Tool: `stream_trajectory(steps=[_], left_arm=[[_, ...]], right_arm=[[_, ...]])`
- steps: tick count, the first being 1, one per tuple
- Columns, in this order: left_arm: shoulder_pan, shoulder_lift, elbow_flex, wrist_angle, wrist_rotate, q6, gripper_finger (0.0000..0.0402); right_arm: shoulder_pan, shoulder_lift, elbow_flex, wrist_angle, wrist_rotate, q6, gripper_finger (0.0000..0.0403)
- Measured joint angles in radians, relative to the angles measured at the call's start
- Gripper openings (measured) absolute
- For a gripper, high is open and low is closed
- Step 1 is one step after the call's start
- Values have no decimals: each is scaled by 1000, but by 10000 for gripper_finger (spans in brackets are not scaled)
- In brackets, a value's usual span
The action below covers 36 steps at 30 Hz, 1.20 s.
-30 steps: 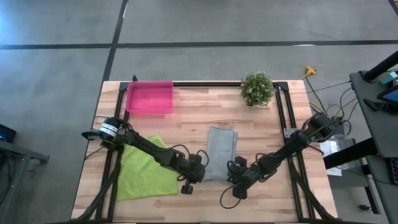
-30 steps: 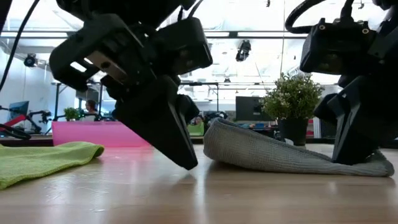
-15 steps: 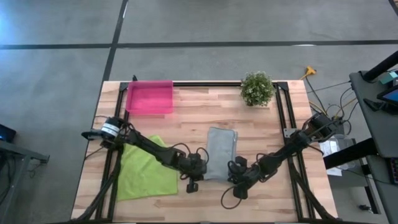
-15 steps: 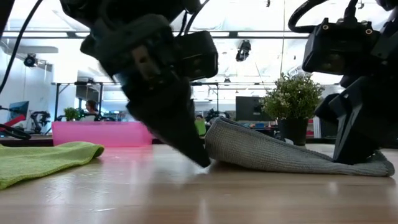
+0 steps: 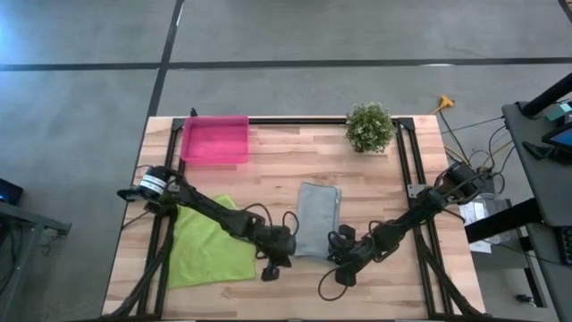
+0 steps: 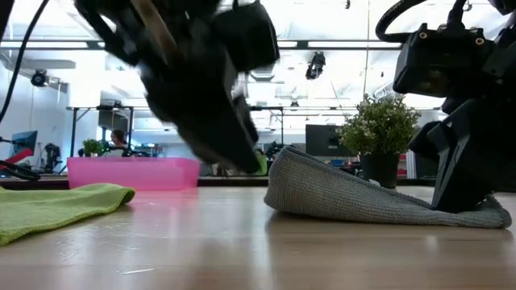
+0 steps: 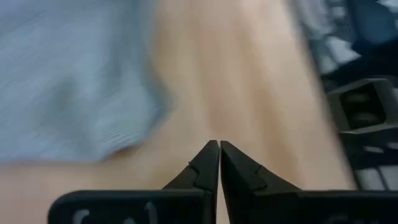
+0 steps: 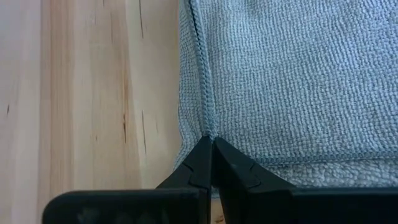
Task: Roll microfiber towels into tight, uniform cylinder then place into a basket
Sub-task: Roll the blue microfiber cloth
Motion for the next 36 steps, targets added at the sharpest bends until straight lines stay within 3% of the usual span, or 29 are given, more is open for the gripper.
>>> stream_trajectory(steps=[5, 10, 14, 18, 30, 36], left_arm=[[-50, -65, 2, 78, -1, 170, 0], [-74, -45, 10, 140, -151, 342, 0], [-47, 12, 8, 123, -197, 362, 0], [-24, 32, 17, 131, -307, 363, 0], [23, 51, 22, 31, -288, 363, 0], [24, -29, 24, 25, -333, 337, 0]], right_arm=[[0, -1, -1, 8, 0, 2, 9], [-1, 0, -1, 16, 0, 1, 9], [-1, -1, -2, 23, 1, 1, 9], [-1, -1, -2, 24, 0, 2, 9], [-2, -2, -1, 26, -6, -2, 9], [-2, -2, 0, 25, -7, 1, 9]])
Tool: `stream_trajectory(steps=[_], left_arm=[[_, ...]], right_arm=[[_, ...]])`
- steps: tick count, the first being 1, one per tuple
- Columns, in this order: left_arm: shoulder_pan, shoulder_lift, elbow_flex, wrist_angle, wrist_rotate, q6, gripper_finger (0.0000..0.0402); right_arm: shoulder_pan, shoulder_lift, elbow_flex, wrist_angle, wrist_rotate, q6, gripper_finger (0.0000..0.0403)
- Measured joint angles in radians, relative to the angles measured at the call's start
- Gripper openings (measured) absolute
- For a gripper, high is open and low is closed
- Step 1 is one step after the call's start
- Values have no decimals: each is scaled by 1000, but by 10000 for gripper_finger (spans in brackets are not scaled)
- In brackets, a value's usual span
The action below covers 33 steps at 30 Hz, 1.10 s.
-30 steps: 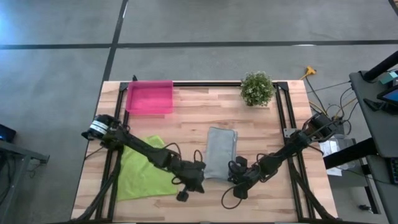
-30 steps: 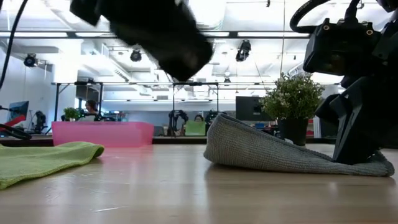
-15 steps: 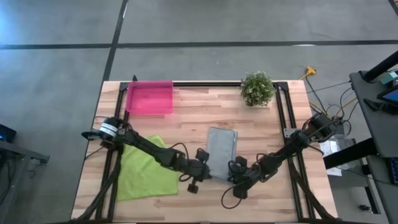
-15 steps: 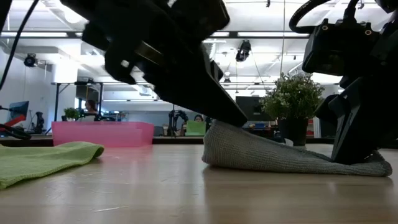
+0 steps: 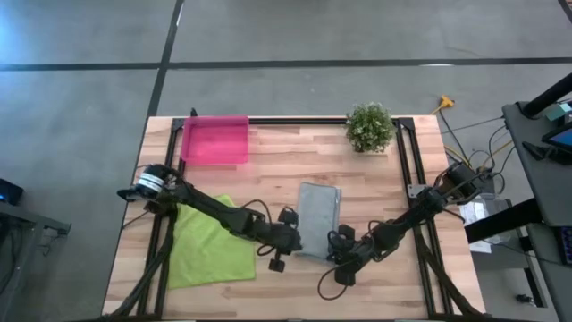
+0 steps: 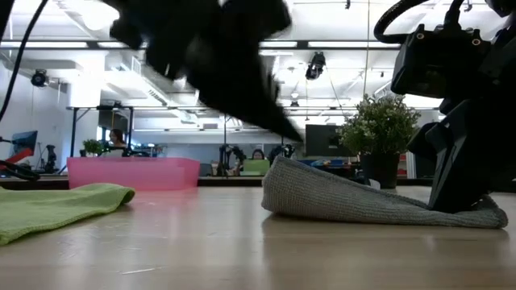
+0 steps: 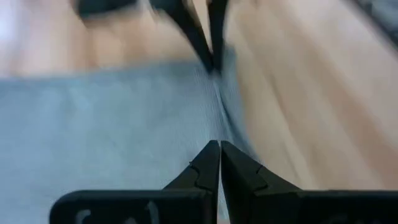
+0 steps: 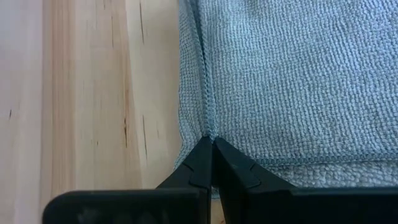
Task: Roll microfiber towels into tight, uniform cylinder then place into a basket
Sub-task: Roll the blue microfiber cloth
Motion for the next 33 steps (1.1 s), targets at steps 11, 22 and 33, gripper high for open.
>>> stream_trajectory(steps=[11, 22, 33], left_arm=[[-23, -82, -1, 114, 180, 10, 0], [-15, 53, 0, 90, 128, 59, 0], [6, 119, 1, 3, 122, 58, 0]], right_arm=[[0, 0, 0, 0, 0, -3, 9], [0, 0, 0, 2, 0, 3, 9], [0, 0, 0, 3, 7, 35, 9]])
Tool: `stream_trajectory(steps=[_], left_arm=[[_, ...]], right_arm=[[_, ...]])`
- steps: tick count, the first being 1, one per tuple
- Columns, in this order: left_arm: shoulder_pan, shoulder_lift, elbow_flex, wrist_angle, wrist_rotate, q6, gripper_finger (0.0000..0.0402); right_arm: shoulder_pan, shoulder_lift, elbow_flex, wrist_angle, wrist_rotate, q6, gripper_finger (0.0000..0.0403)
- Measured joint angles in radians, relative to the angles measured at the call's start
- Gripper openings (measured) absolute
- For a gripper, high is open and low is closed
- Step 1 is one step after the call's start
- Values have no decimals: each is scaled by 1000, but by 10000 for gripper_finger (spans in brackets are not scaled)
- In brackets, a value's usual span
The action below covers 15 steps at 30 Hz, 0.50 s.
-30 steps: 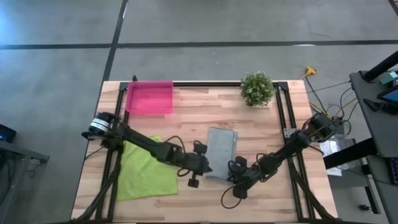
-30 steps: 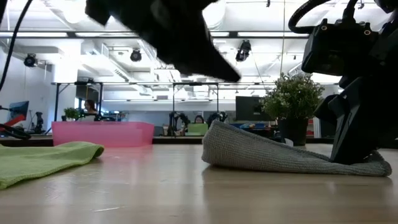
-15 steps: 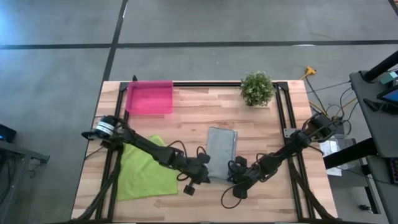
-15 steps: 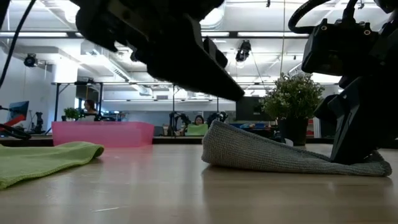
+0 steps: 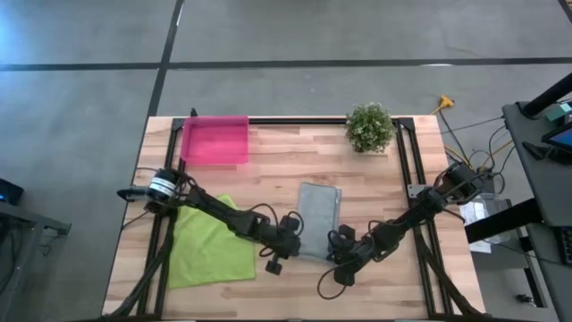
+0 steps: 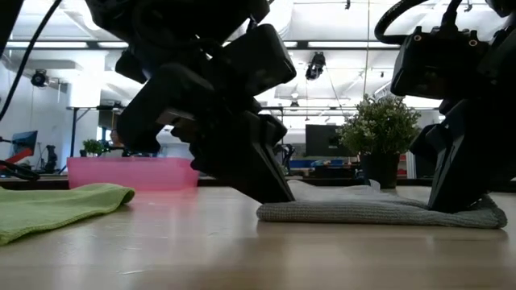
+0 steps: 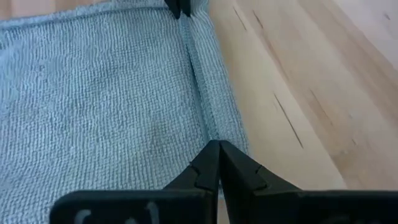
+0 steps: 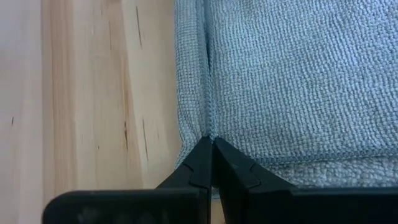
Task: Roll microfiber towels into tight, uniform cylinder then place into a basket
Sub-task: Roll the blue microfiber cloth
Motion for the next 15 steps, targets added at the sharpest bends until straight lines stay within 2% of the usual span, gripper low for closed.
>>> stream_trajectory(steps=[15], left_arm=[[0, 1, -2, -1, -8, -7, 0]], right_arm=[[1, -2, 0, 1, 20, 1, 9]])
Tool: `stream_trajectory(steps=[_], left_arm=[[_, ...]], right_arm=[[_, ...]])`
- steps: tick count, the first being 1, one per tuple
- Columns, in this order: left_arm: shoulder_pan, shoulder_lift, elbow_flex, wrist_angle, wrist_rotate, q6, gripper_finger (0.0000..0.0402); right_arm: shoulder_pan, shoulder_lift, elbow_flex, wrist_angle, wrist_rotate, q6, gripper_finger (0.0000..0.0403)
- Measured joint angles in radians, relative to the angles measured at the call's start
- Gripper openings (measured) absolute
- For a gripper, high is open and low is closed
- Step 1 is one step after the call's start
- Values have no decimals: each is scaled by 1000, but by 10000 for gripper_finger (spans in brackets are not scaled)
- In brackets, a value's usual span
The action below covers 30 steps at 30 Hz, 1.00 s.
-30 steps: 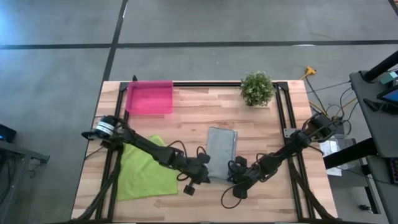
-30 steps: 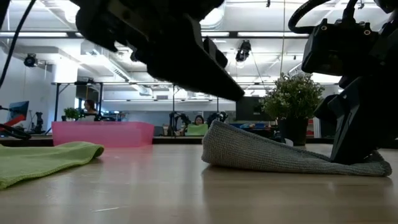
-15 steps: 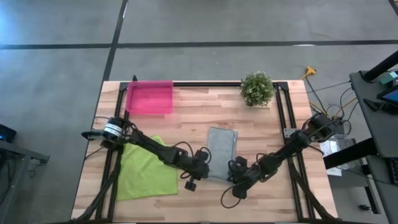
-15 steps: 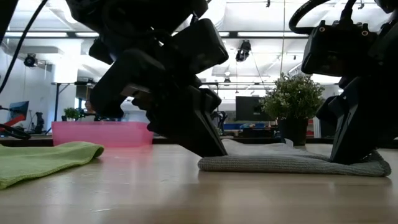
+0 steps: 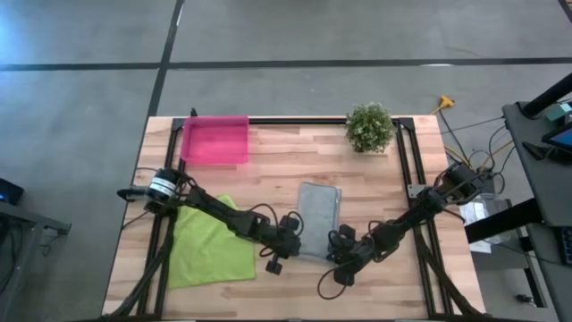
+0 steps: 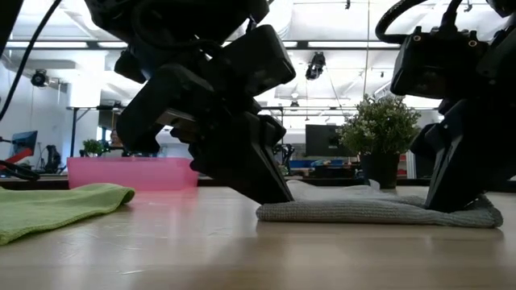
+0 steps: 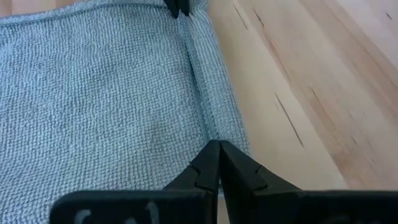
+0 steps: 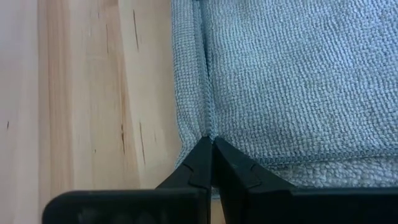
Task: Roll microfiber towels into tight, uniform cylinder then place into a basket
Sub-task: Roll the blue microfiber cloth
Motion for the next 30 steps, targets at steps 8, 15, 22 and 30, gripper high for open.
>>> stream_trajectory(steps=[8, 15, 22, 30], left_arm=[[0, 0, -5, 2, -13, 0, 0], [0, 0, -11, 5, -22, -1, 0], [-1, 0, -11, 1, -25, -7, 0], [-5, 0, -5, -19, -29, -54, 0]], right_arm=[[0, -2, 0, 4, 8, -25, 51], [0, -4, 0, 5, 10, -25, 99], [0, -9, 0, -3, 6, -23, 116], [5, -91, 0, -19, -20, 10, 107]])
